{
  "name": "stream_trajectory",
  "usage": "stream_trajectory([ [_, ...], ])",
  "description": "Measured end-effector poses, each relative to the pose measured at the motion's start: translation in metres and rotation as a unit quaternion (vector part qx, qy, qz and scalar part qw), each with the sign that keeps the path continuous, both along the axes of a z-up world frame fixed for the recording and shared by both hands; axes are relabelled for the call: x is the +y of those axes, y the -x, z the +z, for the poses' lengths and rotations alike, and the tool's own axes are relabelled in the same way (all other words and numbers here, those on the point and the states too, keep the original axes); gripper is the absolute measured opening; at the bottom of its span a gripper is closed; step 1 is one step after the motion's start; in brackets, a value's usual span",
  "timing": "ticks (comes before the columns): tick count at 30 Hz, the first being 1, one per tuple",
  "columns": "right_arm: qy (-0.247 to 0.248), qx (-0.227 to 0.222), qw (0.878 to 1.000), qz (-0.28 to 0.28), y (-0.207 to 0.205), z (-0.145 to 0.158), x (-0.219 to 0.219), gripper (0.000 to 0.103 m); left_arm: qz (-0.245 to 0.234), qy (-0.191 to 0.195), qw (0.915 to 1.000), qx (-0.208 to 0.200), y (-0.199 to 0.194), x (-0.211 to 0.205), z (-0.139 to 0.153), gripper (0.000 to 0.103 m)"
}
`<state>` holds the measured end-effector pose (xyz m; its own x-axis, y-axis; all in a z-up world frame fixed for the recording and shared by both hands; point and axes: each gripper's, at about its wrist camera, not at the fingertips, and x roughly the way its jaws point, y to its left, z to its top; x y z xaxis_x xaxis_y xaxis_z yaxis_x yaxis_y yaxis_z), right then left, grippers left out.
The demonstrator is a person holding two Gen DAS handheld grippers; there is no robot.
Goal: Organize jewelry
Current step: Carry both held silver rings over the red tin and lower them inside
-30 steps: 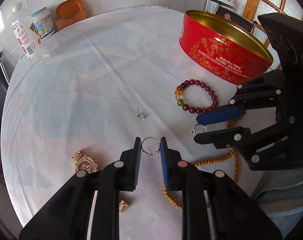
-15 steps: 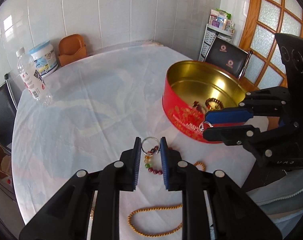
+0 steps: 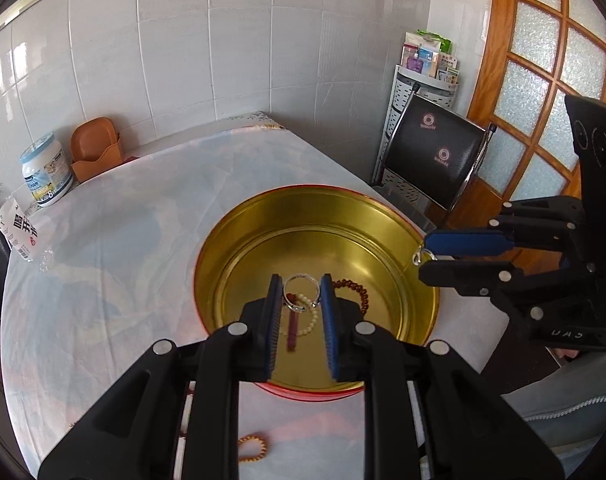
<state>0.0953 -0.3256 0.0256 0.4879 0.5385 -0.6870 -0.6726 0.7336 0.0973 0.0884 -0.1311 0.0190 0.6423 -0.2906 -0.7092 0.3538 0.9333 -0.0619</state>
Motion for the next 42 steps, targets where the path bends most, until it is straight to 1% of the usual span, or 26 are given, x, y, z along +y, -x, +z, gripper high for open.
stream_trajectory([
  [2,-0.004,0.005,1.000,0.006,-0.007,0.001,-0.010,0.023,0.000,-0.002,1.0000,0.010,0.001,-0.013,-0.004,0.020],
  [4,-0.009,0.012,1.000,0.010,-0.014,0.001,-0.017,0.023,0.001,-0.015,0.9996,0.022,0.001,-0.021,-0.008,0.020],
  [7,-0.009,0.020,1.000,0.014,-0.023,-0.005,-0.019,0.023,0.002,-0.026,0.9989,0.038,-0.007,-0.023,-0.013,0.020],
  [10,0.002,0.029,1.000,0.010,-0.033,-0.016,-0.018,0.023,-0.009,-0.038,0.9979,0.051,-0.027,-0.024,-0.021,0.020],
  [12,0.020,0.056,0.998,-0.002,-0.044,-0.027,-0.011,0.023,-0.003,-0.059,0.9962,0.063,-0.046,-0.025,-0.028,0.020],
  [14,0.044,0.079,0.996,-0.006,-0.055,-0.041,-0.009,0.023,0.007,-0.082,0.9933,0.082,-0.068,-0.026,-0.039,0.020],
  [16,0.069,0.099,0.993,-0.014,-0.067,-0.056,-0.006,0.023,0.010,-0.088,0.9888,0.120,-0.087,-0.026,-0.055,0.020],
  [18,0.072,0.130,0.988,-0.026,-0.080,-0.070,-0.004,0.023,0.001,-0.091,0.9836,0.156,-0.100,-0.026,-0.071,0.020],
  [20,0.068,0.153,0.985,-0.031,-0.091,-0.083,-0.002,0.023,-0.013,-0.096,0.9800,0.174,-0.107,-0.026,-0.082,0.020],
  [22,0.074,0.161,0.984,-0.027,-0.096,-0.091,0.003,0.023,-0.020,-0.095,0.9771,0.189,-0.114,-0.025,-0.089,0.020],
  [25,0.081,0.168,0.982,-0.022,-0.104,-0.098,0.009,0.023,-0.034,-0.095,0.9759,0.193,-0.120,-0.027,-0.093,0.020],
  [29,0.078,0.179,0.981,-0.022,-0.111,-0.104,0.011,0.023,-0.040,-0.100,0.9742,0.199,-0.126,-0.032,-0.099,0.020],
  [35,0.090,0.178,0.980,-0.005,-0.104,-0.104,0.009,0.023,-0.050,-0.100,0.9712,0.211,-0.121,-0.026,-0.095,0.020],
  [39,0.104,0.173,0.979,0.015,-0.100,-0.103,0.013,0.023,-0.064,-0.110,0.9700,0.207,-0.113,-0.026,-0.091,0.020],
  [42,0.111,0.174,0.978,0.019,-0.099,-0.104,0.016,0.023,-0.055,-0.108,0.9699,0.211,-0.113,-0.025,-0.094,0.020],
])
